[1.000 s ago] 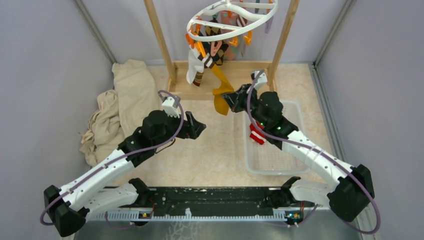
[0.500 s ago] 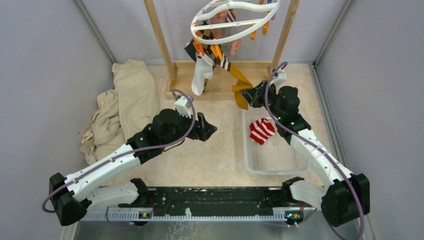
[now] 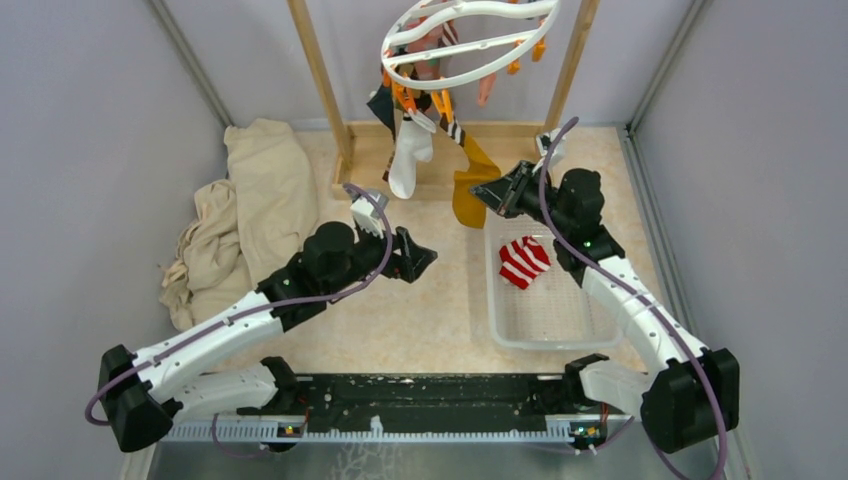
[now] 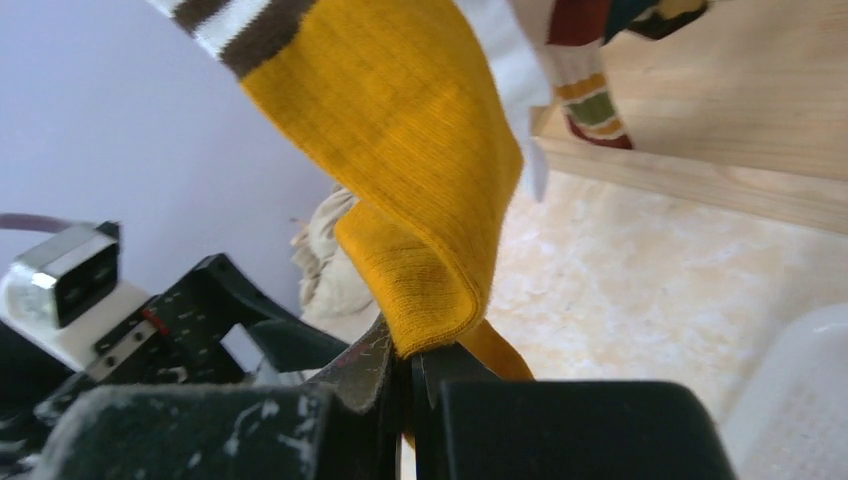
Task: Remove the socks clipped to the hanger
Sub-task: Remove the sock from the hanger.
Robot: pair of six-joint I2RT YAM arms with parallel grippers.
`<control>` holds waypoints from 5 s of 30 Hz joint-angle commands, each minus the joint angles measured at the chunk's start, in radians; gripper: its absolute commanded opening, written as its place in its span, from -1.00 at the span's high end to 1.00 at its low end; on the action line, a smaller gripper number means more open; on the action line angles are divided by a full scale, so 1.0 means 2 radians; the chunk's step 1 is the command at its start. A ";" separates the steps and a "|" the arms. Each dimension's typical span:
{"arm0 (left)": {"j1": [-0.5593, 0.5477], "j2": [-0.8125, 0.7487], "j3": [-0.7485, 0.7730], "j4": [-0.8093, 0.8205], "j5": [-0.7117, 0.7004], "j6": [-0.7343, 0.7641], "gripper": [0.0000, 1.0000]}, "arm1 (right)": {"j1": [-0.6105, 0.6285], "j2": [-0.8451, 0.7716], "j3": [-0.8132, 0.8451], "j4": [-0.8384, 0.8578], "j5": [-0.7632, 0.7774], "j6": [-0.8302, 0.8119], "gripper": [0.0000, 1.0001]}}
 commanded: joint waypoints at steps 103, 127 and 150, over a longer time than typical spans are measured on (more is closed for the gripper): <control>0.056 0.161 0.216 -0.013 0.024 0.155 1.00 | -0.001 -0.155 -0.013 -0.219 0.086 -0.126 -0.07; 0.002 0.437 0.558 -0.110 0.032 0.197 1.00 | -0.001 -0.190 0.003 -0.296 0.158 -0.115 -0.11; -0.011 0.487 0.601 -0.158 -0.023 0.160 1.00 | -0.003 -0.196 -0.015 -0.301 0.125 -0.145 -0.18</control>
